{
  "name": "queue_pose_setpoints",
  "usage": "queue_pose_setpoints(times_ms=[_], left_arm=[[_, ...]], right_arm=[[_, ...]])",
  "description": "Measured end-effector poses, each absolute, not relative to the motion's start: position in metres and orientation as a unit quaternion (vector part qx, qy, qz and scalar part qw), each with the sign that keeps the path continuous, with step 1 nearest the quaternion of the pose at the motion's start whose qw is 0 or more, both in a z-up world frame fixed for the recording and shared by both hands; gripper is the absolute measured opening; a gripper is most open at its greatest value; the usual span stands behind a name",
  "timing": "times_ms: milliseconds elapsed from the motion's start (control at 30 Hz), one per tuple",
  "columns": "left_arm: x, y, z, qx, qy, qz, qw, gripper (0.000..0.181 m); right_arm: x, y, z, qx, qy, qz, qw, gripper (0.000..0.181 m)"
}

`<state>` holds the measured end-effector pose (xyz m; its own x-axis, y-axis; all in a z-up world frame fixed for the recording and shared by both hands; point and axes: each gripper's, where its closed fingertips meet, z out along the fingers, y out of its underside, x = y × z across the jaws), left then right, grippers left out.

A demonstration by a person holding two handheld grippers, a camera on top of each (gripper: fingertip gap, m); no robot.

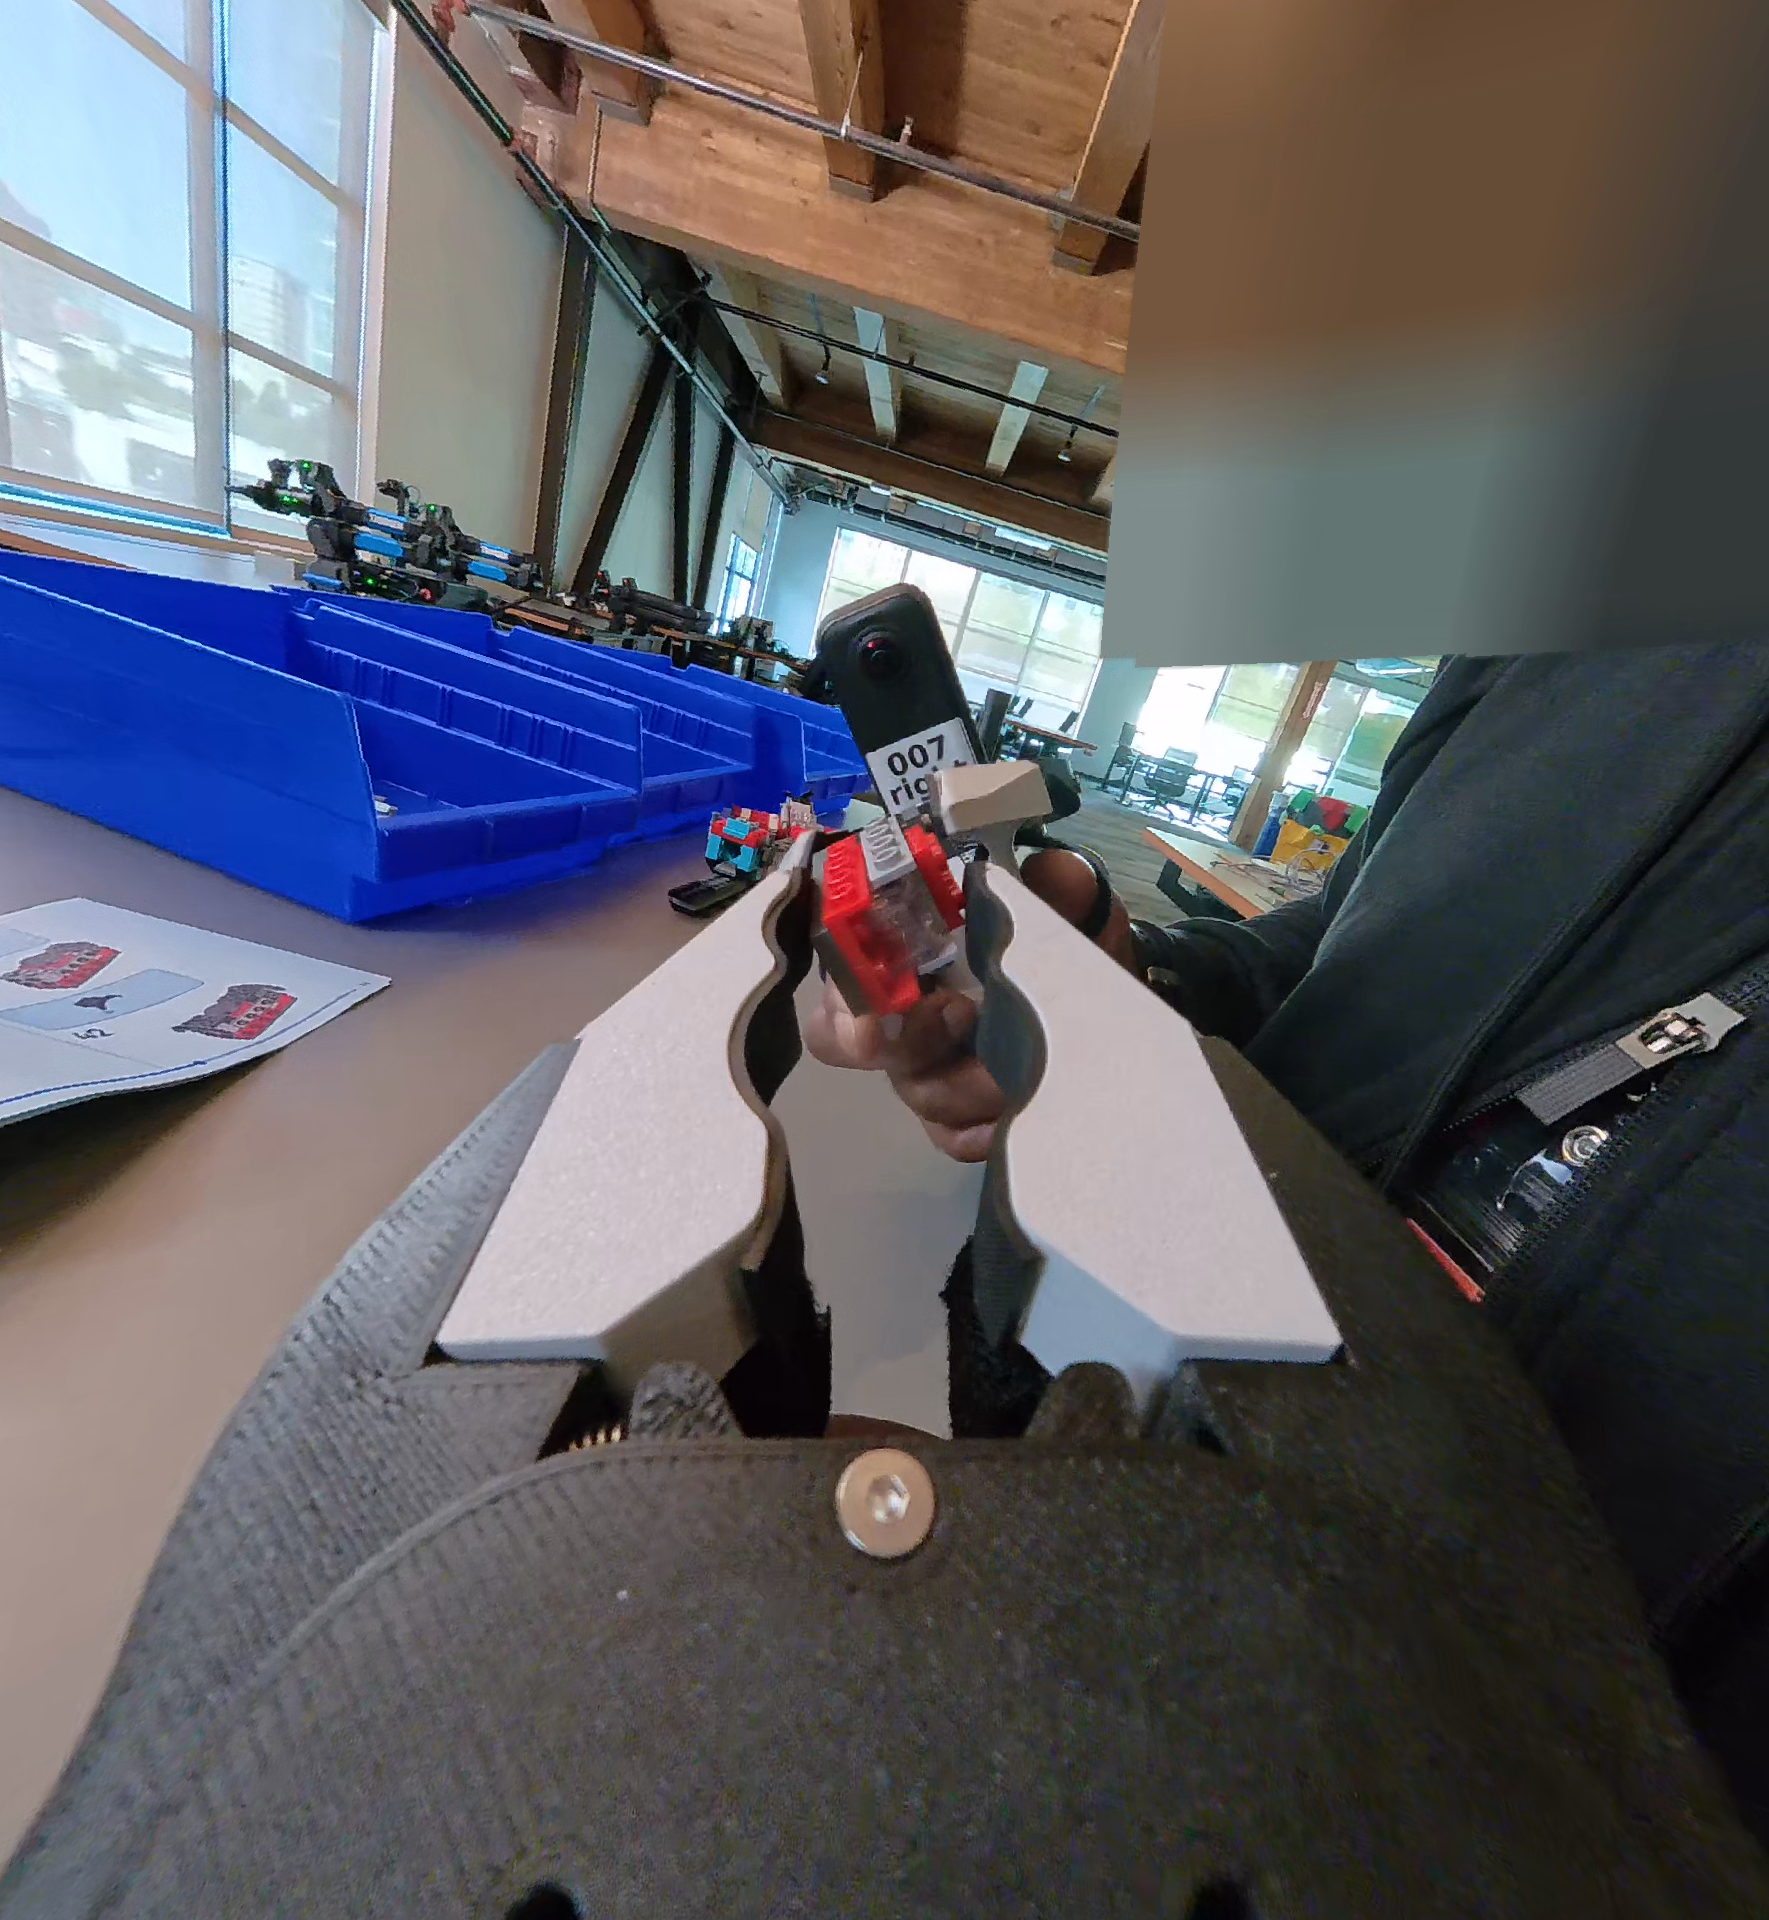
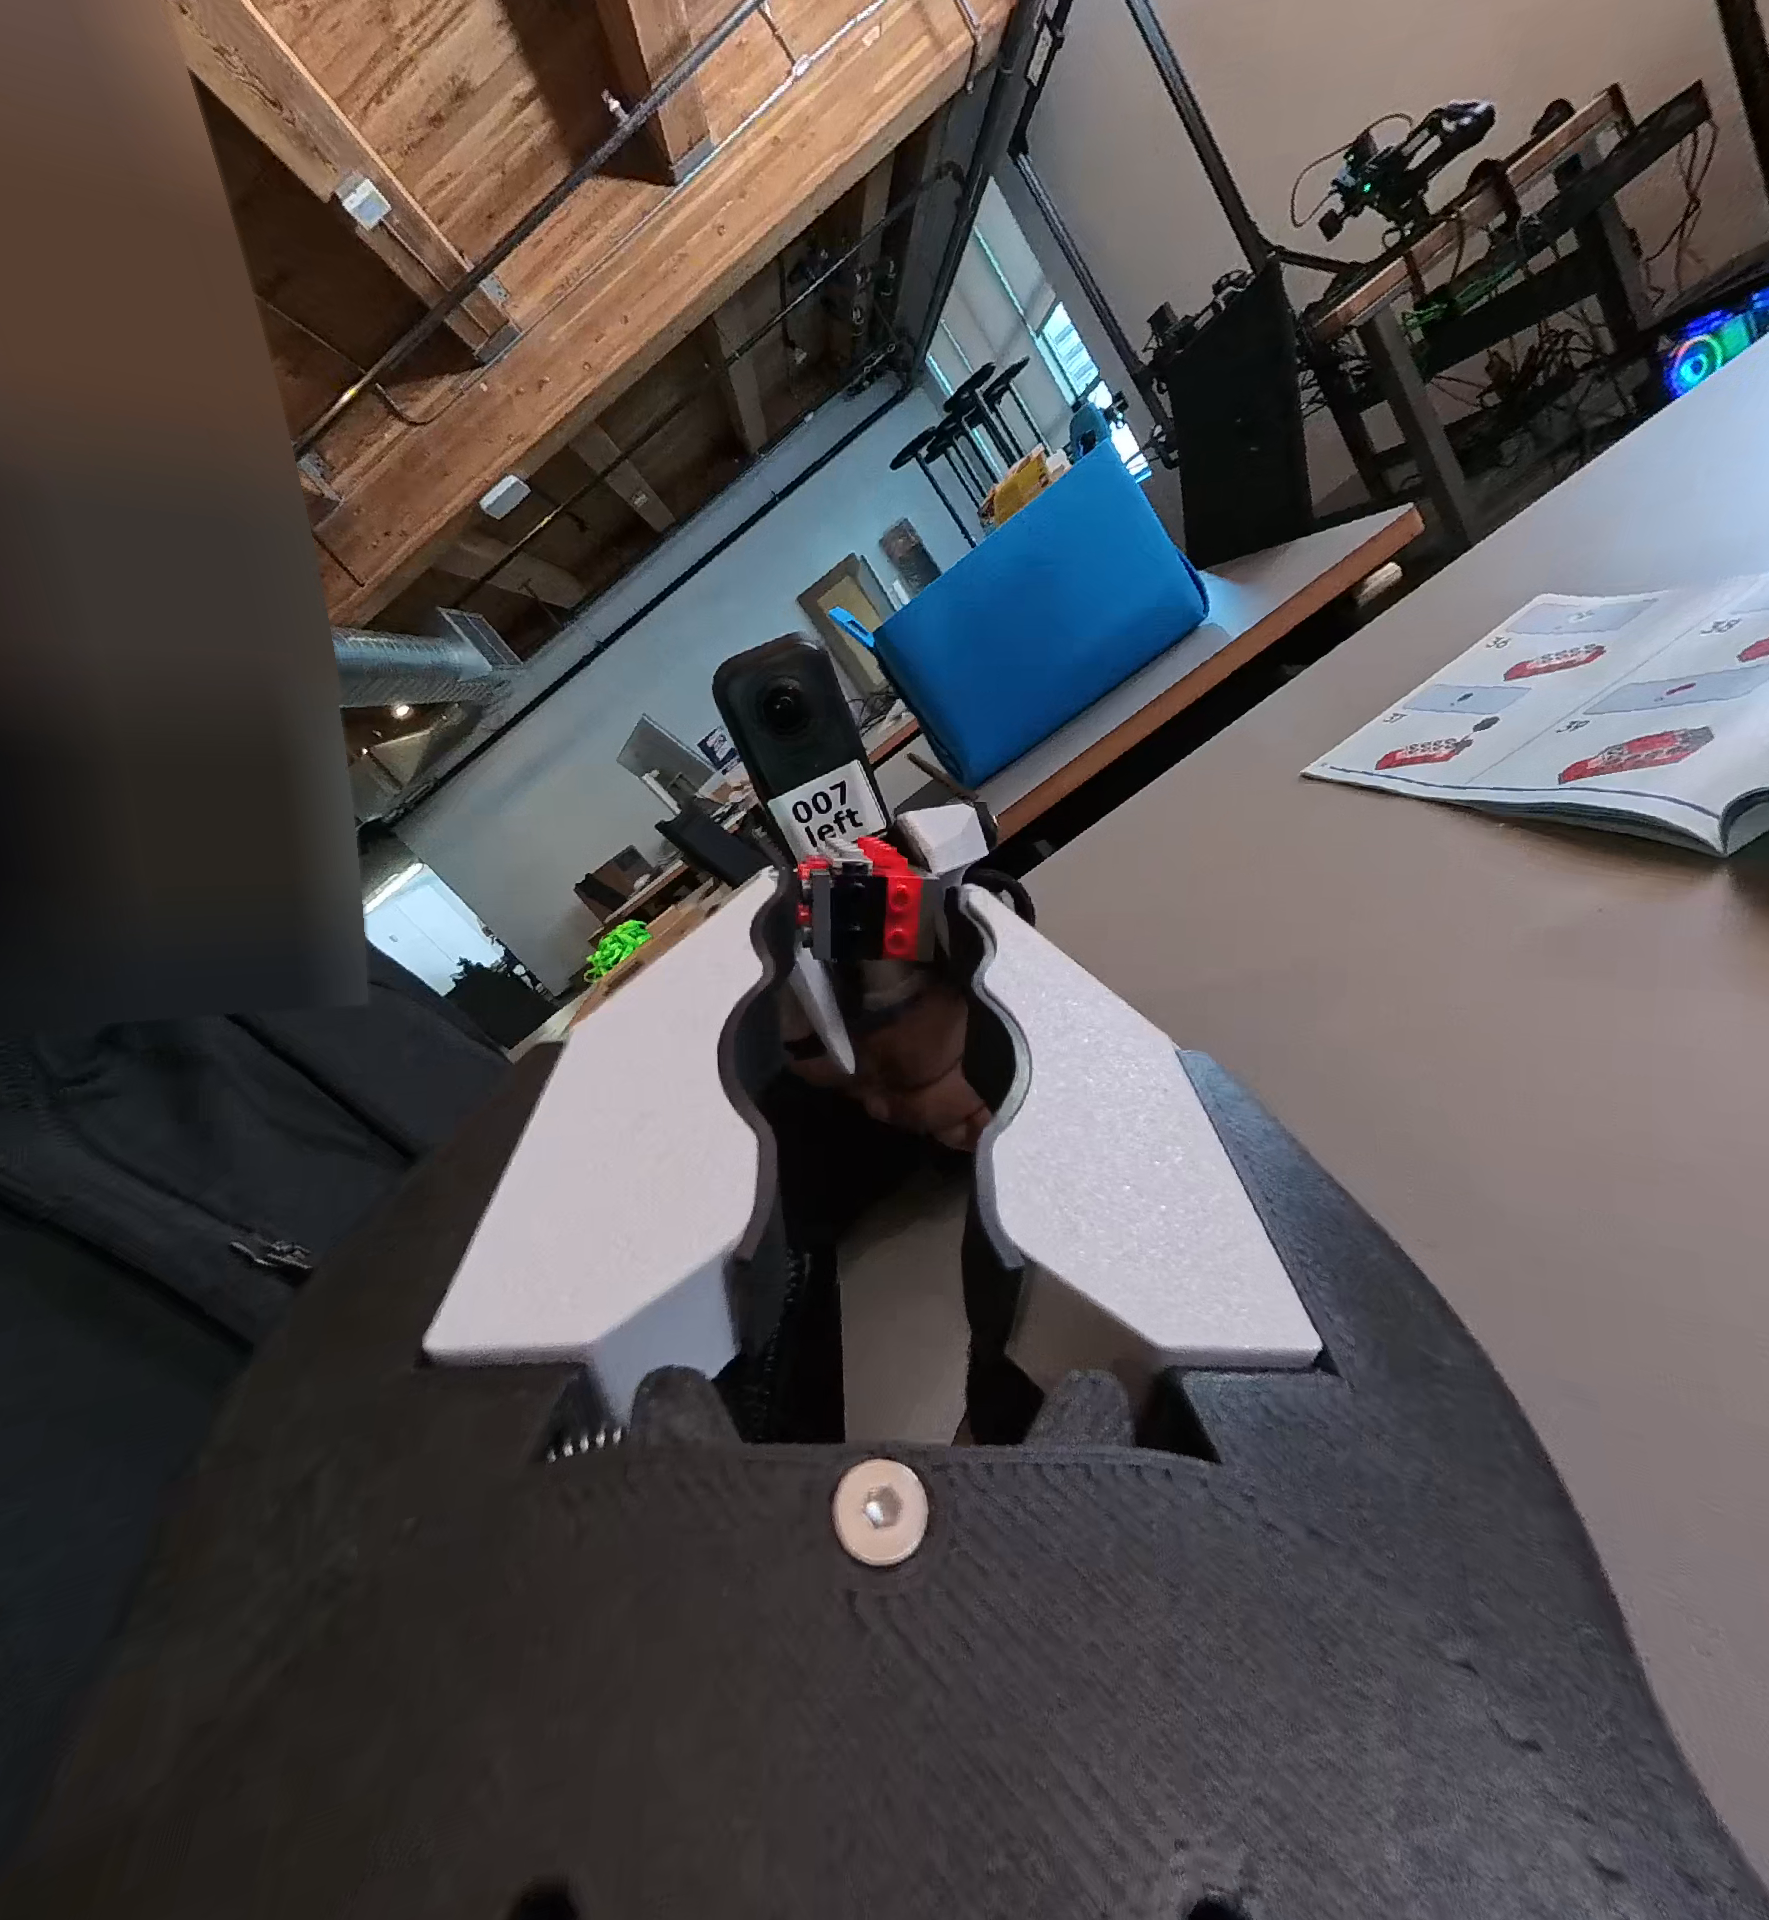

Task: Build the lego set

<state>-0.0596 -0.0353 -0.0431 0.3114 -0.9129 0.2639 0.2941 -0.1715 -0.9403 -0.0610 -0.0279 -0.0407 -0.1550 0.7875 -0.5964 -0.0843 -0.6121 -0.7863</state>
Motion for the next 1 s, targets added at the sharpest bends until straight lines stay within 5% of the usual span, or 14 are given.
queue_pose_setpoints(times_ms=[767,867,1000], left_arm=[[-0.0557,-0.0404,-0.0392,-0.55,0.292,-0.511,0.592,0.029],[-0.0581,-0.0379,-0.0393,-0.553,0.285,-0.507,0.596,0.029],[-0.0612,-0.0389,-0.0346,-0.544,0.278,-0.515,0.602,0.029]], right_arm=[[-0.0572,-0.0327,-0.0361,-0.553,-0.323,0.685,0.346,0.024],[-0.0579,-0.0335,-0.0357,-0.551,-0.321,0.69,0.343,0.042],[-0.0613,-0.0355,-0.0373,-0.555,-0.324,0.686,0.342,0.041]])
